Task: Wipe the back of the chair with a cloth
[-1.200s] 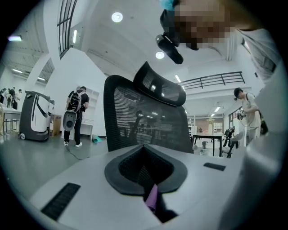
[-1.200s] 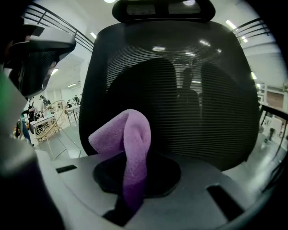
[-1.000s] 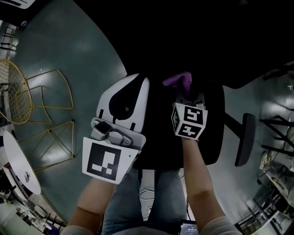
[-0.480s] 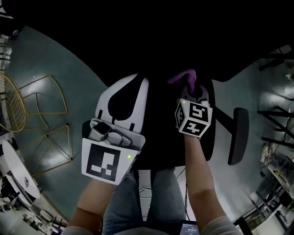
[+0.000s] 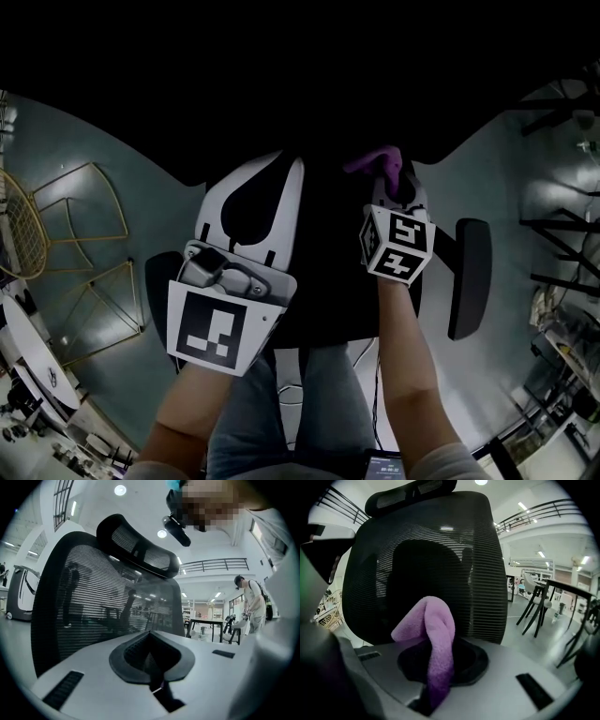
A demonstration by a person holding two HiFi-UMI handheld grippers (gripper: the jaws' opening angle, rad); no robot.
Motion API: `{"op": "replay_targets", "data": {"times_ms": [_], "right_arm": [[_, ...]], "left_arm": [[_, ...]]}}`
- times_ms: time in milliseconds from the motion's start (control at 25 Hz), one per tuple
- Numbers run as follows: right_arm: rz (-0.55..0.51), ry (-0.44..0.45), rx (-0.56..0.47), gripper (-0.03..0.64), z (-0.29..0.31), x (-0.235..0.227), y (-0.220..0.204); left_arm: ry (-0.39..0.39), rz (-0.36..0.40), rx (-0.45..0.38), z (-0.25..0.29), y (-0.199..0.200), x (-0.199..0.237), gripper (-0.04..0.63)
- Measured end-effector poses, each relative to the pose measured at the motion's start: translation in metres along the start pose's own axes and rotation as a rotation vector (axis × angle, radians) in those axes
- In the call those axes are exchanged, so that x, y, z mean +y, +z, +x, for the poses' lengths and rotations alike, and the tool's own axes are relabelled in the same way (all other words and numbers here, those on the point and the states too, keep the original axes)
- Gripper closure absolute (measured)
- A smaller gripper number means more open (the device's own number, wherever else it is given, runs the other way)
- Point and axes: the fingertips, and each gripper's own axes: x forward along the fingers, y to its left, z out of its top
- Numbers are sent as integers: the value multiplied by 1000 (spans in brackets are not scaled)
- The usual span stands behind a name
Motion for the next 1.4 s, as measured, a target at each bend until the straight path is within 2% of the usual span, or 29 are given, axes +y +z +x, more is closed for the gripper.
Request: {"op": "replay_targets", "data": {"times_ms": [200, 440, 760, 960, 1200, 1400], "right_arm": [[24, -28, 5, 565, -3, -21, -4], [101, -99, 22, 565, -5, -61, -12], [106, -103, 31, 565, -7, -73, -17], [151, -147, 37, 565, -10, -94, -21], [165, -129, 41, 565, -14, -91, -21], [117, -103, 33, 565, -21, -77, -16]], "left_arm": [[-9, 2, 0, 8, 1, -9, 583], [-14, 3, 4, 13, -1, -15, 583], [-19, 8, 5, 16, -1, -21, 583], [-18, 8, 2, 16, -2, -22, 583], [-33, 17, 9, 14, 0, -29, 583], [-37, 25, 18, 13, 2, -29, 583]]}}
